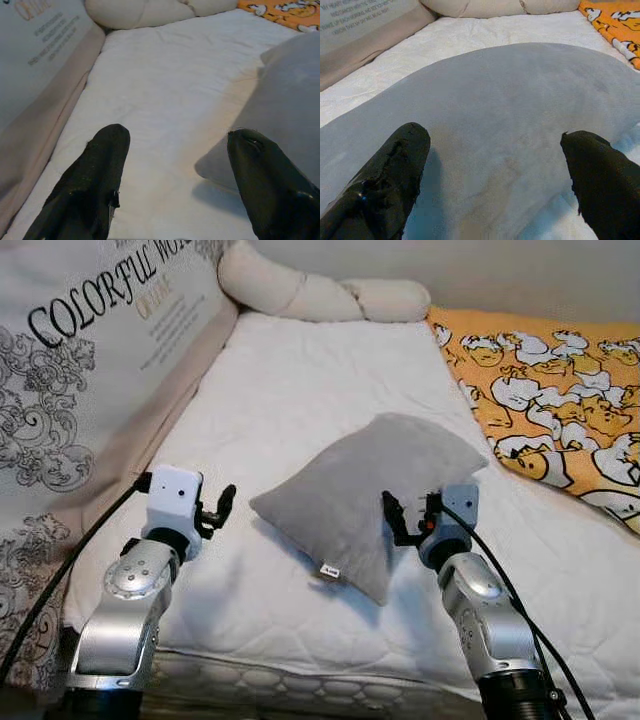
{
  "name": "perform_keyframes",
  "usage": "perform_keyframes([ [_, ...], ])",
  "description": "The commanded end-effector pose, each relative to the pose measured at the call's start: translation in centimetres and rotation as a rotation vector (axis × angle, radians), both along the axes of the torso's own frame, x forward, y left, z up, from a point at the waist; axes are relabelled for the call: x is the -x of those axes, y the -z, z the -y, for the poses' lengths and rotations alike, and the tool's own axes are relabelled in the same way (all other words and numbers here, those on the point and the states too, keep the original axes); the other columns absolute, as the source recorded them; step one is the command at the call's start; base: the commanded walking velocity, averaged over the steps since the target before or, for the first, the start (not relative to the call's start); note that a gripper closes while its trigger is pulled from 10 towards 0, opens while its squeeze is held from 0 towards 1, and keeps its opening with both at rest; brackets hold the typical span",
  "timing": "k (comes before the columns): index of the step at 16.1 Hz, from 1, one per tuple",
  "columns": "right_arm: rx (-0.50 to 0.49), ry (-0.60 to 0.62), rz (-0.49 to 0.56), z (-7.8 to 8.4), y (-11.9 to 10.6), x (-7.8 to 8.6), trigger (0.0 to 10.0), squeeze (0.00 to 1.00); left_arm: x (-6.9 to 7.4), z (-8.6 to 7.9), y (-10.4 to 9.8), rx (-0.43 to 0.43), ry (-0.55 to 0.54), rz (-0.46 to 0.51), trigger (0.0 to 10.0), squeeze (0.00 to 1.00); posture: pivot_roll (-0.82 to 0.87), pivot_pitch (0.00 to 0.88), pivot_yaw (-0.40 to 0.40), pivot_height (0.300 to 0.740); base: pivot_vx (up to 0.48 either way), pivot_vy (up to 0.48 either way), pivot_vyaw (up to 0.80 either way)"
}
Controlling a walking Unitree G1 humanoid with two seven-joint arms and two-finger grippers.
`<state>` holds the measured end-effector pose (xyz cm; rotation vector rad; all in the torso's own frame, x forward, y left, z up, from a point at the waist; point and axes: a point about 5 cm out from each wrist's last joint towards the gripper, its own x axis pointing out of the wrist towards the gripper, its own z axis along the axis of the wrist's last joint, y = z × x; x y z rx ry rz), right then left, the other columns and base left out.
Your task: Clean up the room
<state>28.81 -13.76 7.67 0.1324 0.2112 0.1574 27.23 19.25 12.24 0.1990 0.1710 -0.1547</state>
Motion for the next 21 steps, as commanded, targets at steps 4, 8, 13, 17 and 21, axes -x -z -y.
perform_keyframes([
  [4,-0.049,0.117,-0.046,1.7,0.7,0.0,10.0,1.00,0.7,1.3,0.5,-0.039,0.135,-0.034,10.0,0.00,0.00,0.000,-0.021,0.740,0.000,0.000,0.00],
  [8,-0.223,0.264,-0.217,4.0,2.5,-1.3,10.0,1.00,1.2,2.5,0.0,-0.043,0.338,-0.065,10.0,0.00,0.00,0.000,-0.016,0.740,0.000,0.000,0.00],
  [13,-0.547,0.236,-0.368,2.4,3.7,-4.3,10.0,1.00,1.3,3.0,-0.2,-0.109,0.576,-0.148,10.0,0.00,0.04,0.000,-0.004,0.740,0.000,0.000,0.00],
  [17,-1.043,0.364,-0.279,2.4,1.8,-6.4,10.0,1.00,1.5,2.6,-1.1,-0.144,0.681,-0.183,10.0,0.00,0.09,0.000,0.022,0.740,0.000,0.000,0.00],
  [21,-1.090,0.246,-0.241,0.7,0.6,-7.2,10.0,0.73,1.7,2.1,-1.3,-0.161,0.690,-0.201,10.0,0.00,0.12,0.000,0.006,0.740,0.000,0.000,0.00],
])
